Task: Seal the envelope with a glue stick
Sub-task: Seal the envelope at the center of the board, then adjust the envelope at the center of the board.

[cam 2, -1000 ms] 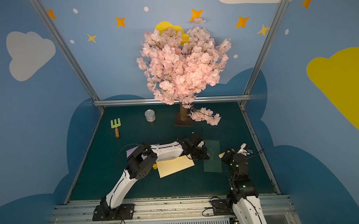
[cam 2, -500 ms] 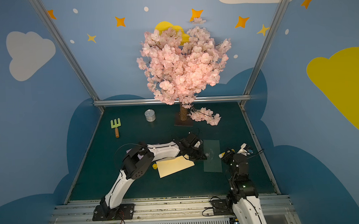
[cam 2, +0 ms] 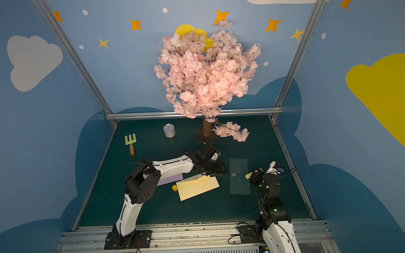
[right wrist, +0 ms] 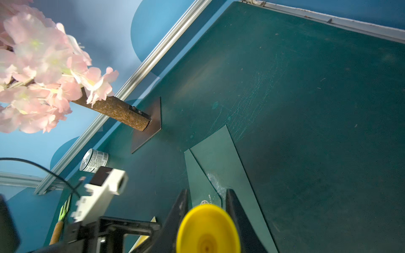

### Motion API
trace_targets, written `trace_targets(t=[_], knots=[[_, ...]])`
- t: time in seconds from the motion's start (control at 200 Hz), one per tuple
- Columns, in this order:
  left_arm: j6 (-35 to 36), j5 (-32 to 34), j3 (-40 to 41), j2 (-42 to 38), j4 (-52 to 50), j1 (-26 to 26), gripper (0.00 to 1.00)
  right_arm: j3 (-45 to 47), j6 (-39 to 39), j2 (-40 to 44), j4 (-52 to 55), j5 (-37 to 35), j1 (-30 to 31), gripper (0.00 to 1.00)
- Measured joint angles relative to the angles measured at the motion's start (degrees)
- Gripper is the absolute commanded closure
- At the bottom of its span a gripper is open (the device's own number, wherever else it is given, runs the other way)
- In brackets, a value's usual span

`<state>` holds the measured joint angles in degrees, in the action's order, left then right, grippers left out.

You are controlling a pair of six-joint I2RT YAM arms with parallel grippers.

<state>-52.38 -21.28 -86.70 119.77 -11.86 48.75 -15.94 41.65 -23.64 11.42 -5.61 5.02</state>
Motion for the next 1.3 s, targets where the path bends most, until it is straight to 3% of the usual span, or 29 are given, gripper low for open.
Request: trace_targets(t=[0.175,0.245,0.335,0.476,0.701,1.011,1.302], knots=[[5.3,4.3,7.7,-13.0,-3.4,-1.7,0.35,0.5,-1.4,-3.0,-5.1,7.0,0.6,1.0],[8.0,6.3,11.8,-17.2,-5.0,-2.8,0.25,1.4,-1.7,-4.2,-8.6,9.9,1.9,1.0],[11.8,8.4,17.3,-20.7,-7.2,-4.5,0.15,2.8,-2.1,-6.2,-12.9,12.6,5.0,1.0],[18.4,10.0,24.2,-23.5,-9.7,-6.8,0.08,3.7,-3.5,-9.9,-18.4,14.7,11.8,1.0],[29.6,10.9,26.1,-25.0,-11.1,-7.5,0.06,3.7,-5.0,-14.0,-23.6,14.6,17.2,1.0],[41.9,11.8,26.1,-24.5,-10.9,-7.5,0.04,3.7,-5.2,-14.2,-24.7,13.8,17.7,1.0],[51.5,12.3,26.1,-19.2,-11.1,-7.2,0.1,3.7,-5.7,-15.1,-24.9,13.6,17.7,1.0]])
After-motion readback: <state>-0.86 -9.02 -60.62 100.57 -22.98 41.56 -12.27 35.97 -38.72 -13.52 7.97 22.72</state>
